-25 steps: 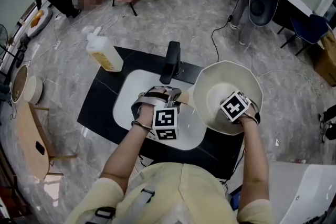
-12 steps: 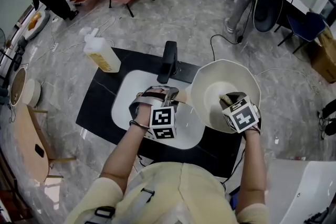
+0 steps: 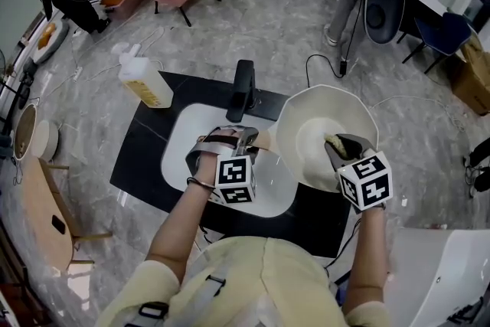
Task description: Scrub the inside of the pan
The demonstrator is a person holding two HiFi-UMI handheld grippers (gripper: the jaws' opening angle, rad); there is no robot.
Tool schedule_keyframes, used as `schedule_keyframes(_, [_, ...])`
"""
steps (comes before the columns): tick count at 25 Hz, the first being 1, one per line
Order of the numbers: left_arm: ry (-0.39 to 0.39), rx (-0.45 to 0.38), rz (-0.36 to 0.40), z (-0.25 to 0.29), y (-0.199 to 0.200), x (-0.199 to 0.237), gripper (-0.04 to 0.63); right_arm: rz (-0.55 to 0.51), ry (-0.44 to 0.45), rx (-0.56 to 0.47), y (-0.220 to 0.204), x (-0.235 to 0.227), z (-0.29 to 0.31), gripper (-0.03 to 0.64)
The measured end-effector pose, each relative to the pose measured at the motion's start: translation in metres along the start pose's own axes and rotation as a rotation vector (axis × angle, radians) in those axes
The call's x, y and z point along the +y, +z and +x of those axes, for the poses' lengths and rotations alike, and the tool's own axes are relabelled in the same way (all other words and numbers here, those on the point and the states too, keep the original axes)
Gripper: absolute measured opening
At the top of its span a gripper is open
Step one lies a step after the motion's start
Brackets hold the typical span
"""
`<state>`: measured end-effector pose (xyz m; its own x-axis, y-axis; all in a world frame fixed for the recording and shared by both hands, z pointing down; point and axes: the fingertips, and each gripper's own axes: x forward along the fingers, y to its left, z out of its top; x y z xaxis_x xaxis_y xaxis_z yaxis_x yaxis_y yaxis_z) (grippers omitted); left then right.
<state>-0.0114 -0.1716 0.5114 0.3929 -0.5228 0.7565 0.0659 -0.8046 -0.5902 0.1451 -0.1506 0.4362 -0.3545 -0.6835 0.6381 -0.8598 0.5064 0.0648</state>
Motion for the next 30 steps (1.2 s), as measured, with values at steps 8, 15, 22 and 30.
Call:
schedule_keyframes(8, [0.006, 0.0, -0.008, -0.001, 0.001, 0.001, 0.175, 0.134, 0.003, -0.16, 0.012, 0.001, -0.024, 0.1])
schedule_keyframes(15, [-0.002, 0.002, -0.016, -0.002, 0.002, 0.0, 0.175, 0.203, -0.013, -0.217, 0.006, 0.003, -0.03, 0.098])
schedule_keyframes(22, [-0.011, 0.001, -0.019, -0.002, 0.001, 0.001, 0.175, 0.26, -0.005, -0.272, 0.004, 0.013, -0.025, 0.097])
schedule_keyframes(30, [-0.013, 0.003, -0.022, -0.001, 0.0, 0.001, 0.175, 0.273, -0.009, -0.269, 0.004, 0.02, -0.02, 0.092])
